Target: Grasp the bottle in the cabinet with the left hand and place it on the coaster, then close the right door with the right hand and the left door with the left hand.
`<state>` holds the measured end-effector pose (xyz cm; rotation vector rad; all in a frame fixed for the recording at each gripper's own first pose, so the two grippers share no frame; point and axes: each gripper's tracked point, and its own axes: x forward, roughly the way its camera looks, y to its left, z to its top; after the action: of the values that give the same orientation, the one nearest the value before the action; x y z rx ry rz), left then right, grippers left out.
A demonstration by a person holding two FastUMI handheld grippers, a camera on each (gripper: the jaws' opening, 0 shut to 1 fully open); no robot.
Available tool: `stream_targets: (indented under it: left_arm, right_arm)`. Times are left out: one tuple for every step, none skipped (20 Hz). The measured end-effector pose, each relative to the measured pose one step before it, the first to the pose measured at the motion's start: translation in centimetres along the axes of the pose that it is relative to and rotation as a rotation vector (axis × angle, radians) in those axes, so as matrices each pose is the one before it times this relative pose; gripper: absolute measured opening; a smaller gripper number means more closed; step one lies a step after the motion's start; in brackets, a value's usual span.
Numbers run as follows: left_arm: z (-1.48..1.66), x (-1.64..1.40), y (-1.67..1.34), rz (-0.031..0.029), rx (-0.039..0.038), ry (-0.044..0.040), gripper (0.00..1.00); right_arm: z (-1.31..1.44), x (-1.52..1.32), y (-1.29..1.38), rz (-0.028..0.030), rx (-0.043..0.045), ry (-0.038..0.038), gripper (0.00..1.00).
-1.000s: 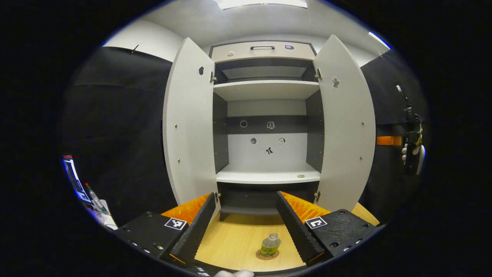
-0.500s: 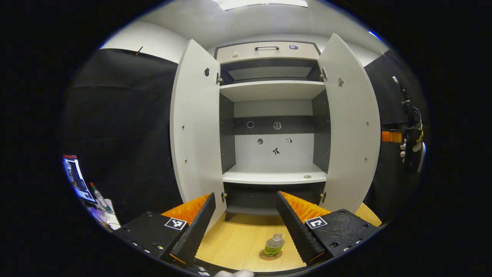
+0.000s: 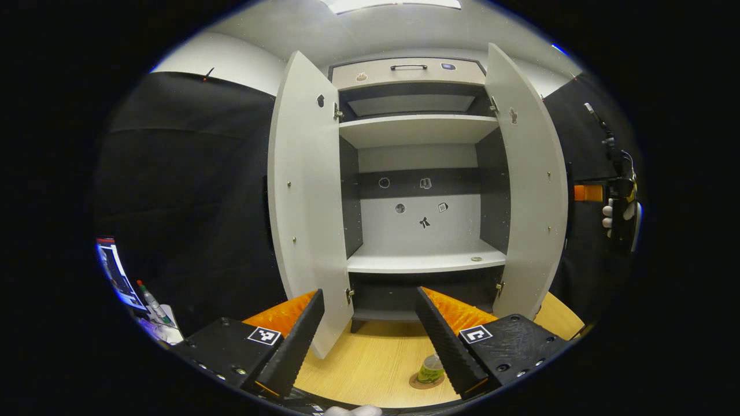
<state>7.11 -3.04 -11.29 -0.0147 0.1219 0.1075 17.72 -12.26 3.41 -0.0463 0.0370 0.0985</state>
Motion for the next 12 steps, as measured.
stream_targets:
  left_arm:
    - [0.005, 0.110, 0.645, -0.00143, -0.00203, -0.00132, 0.96]
    - [0.056, 0.312, 0.448, -0.00717, 0.00054, -0.00175, 0.96]
    - [-0.012, 0.205, 0.531, -0.00570, 0.00261, -0.00189, 0.96]
    - [-0.067, 0.145, 0.552, -0.00373, 0.00349, -0.00014, 0.96]
    - [-0.129, 0.172, 0.466, -0.00406, 0.00160, 0.00244, 0.96]
    - [-0.093, 0.027, 0.431, -0.00351, -0.00068, -0.00061, 0.96]
    - [-0.142, 0.004, 0.402, -0.00422, -0.00258, 0.00192, 0.96]
    - [-0.149, -0.009, 0.370, -0.00350, -0.00365, 0.00205, 0.96]
    - [0.035, 0.093, 0.418, -0.00346, -0.00341, -0.00087, 0.96]
    - [0.044, 0.039, 0.346, -0.00302, -0.00229, -0.00098, 0.96]
    - [0.067, 0.052, 0.348, -0.00311, -0.00157, -0.00240, 0.96]
    - [-0.229, -0.245, 0.134, -0.00371, -0.00096, -0.00110, 0.96]
  right_arm:
    - [0.104, 0.156, 0.529, -0.01217, -0.01814, -0.00495, 0.81]
    - [0.007, 0.081, 0.589, -0.01035, -0.01391, -0.00430, 0.80]
    - [-0.050, 0.146, 0.542, -0.00936, -0.00384, 0.00075, 0.78]
    - [-0.143, 0.122, 0.547, -0.00548, 0.00394, 0.00156, 0.80]
    - [-0.020, 0.277, 0.591, -0.00347, 0.00797, 0.00173, 0.80]
    - [-0.122, 0.080, 0.496, 0.00102, 0.00945, 0.00423, 0.80]
    - [0.043, 0.229, 0.656, 0.00351, 0.00852, 0.00451, 0.80]
    - [-0.066, 0.282, 0.921, 0.01342, 0.00092, 0.00456, 0.81]
    - [-0.334, 0.345, 0.904, 0.01326, -0.00755, 0.01913, 0.81]
    - [-0.506, 0.274, 0.854, 0.01327, -0.00824, 0.01319, 0.80]
    - [-0.250, 0.204, 0.916, 0.01362, -0.00235, 0.00797, 0.81]
    - [-0.294, 0.127, 0.931, 0.01648, 0.00249, 0.00700, 0.81]
